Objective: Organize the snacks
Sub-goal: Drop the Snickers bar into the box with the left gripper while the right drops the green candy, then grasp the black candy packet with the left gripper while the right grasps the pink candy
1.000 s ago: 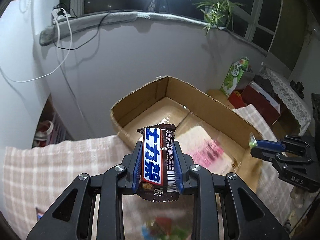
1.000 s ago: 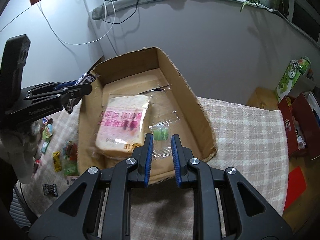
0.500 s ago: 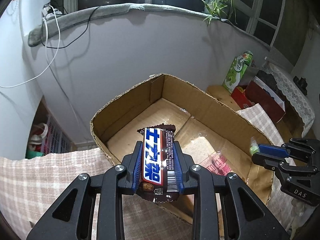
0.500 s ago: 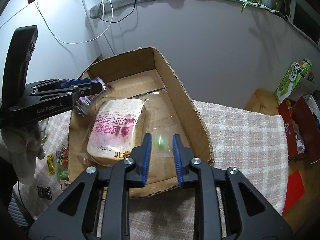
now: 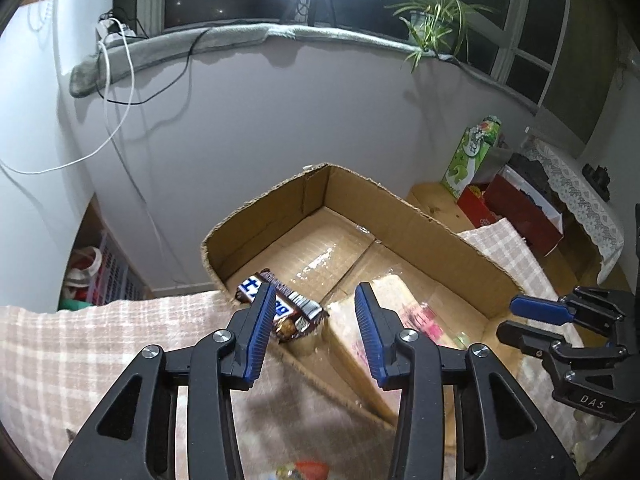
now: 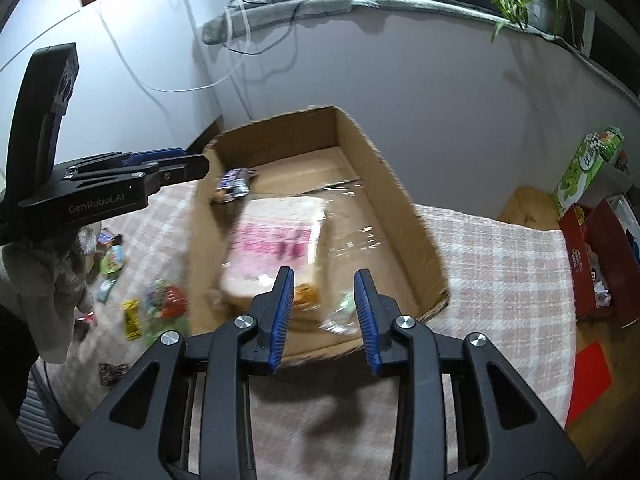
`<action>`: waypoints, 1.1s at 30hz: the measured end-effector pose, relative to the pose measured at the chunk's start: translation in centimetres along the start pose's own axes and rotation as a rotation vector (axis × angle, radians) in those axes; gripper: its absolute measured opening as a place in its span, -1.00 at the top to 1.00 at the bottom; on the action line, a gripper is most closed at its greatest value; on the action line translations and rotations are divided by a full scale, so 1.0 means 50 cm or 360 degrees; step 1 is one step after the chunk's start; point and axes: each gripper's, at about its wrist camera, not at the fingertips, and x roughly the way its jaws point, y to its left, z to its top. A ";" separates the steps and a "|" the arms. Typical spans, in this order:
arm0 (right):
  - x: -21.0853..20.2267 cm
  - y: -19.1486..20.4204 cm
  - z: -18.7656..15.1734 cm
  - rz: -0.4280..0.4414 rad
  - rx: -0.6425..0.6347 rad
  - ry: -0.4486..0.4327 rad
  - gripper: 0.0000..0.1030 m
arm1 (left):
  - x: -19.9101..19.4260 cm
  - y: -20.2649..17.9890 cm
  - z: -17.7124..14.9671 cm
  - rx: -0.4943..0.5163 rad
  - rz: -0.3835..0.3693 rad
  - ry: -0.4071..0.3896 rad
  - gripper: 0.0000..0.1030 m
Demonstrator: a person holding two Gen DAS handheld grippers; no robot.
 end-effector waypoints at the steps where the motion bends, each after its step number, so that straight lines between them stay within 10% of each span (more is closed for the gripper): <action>1: -0.009 0.011 -0.004 0.0016 -0.0013 -0.0004 0.37 | -0.010 0.002 -0.002 -0.0002 -0.0001 -0.0008 0.23; 18: -0.046 0.178 -0.106 0.0215 -0.0206 0.0093 0.37 | -0.226 0.056 -0.155 -0.0056 -0.0017 -0.0092 0.23; 20: -0.039 0.195 -0.118 0.0214 -0.0230 0.0114 0.12 | -0.243 0.065 -0.189 -0.0081 -0.0033 -0.0083 0.23; 33: 0.054 0.258 -0.171 0.0146 -0.0313 0.0258 -0.06 | -0.237 0.036 -0.350 0.0018 -0.0098 0.0092 0.23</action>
